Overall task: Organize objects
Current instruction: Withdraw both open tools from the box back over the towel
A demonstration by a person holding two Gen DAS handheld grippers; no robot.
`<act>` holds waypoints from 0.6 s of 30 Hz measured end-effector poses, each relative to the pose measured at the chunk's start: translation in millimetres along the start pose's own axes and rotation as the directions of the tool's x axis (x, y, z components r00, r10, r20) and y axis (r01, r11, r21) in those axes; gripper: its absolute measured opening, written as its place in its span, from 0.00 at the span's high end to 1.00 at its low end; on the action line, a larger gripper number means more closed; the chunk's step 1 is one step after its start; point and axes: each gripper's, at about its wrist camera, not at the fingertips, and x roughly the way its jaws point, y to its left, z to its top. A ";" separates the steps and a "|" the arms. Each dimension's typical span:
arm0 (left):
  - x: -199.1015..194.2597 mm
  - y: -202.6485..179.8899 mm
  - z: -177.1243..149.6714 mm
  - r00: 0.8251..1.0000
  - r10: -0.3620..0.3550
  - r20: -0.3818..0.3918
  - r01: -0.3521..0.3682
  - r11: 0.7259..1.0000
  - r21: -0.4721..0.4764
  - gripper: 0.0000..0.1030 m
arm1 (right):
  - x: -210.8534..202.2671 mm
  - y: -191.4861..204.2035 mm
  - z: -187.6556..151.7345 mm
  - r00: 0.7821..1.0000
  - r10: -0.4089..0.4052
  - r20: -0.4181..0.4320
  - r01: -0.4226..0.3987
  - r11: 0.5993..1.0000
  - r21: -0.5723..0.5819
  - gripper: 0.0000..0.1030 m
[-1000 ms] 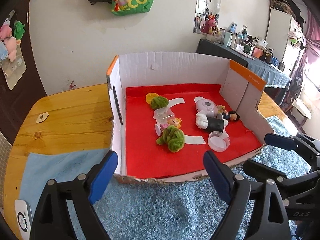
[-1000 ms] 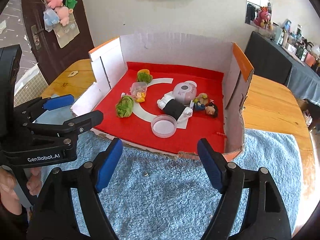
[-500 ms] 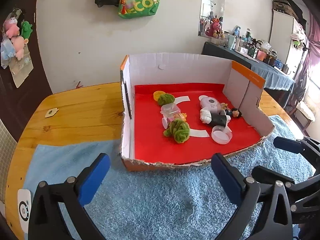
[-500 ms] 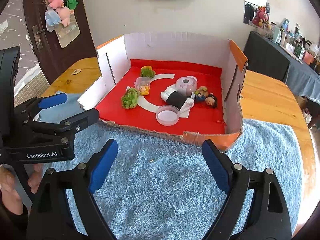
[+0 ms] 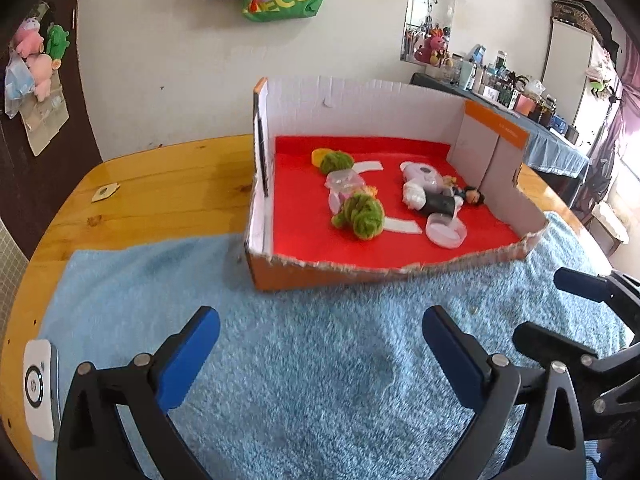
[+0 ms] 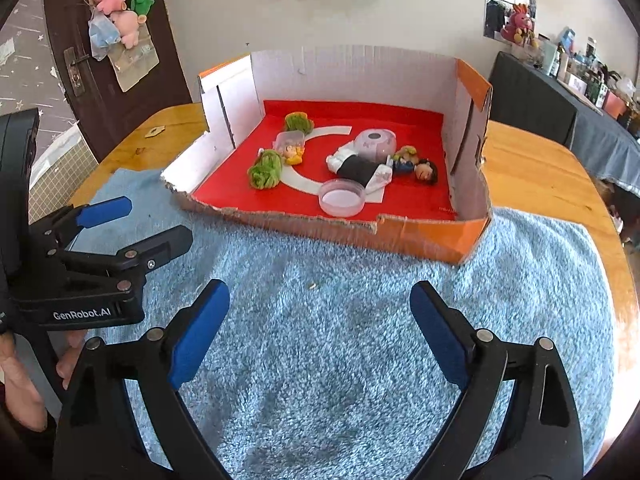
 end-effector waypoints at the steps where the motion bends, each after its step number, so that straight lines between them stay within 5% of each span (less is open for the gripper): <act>1: -0.1 0.2 -2.0 1.000 0.002 -0.002 -0.002 1.000 -0.002 0.00 | 0.2 0.0 -1.3 1.000 0.001 -0.001 -0.001 1.000 0.002 0.10; 11: -2.4 8.1 -15.0 0.997 -0.079 -0.018 0.078 0.994 -0.072 0.00 | 4.3 -1.1 -14.9 1.000 -0.001 -0.013 0.002 1.000 0.026 0.10; 18: 4.1 -0.1 -25.9 0.999 -0.004 -0.048 0.002 0.999 -0.033 0.00 | 8.8 -6.5 -26.1 0.999 -0.016 -0.028 0.018 0.999 0.049 0.10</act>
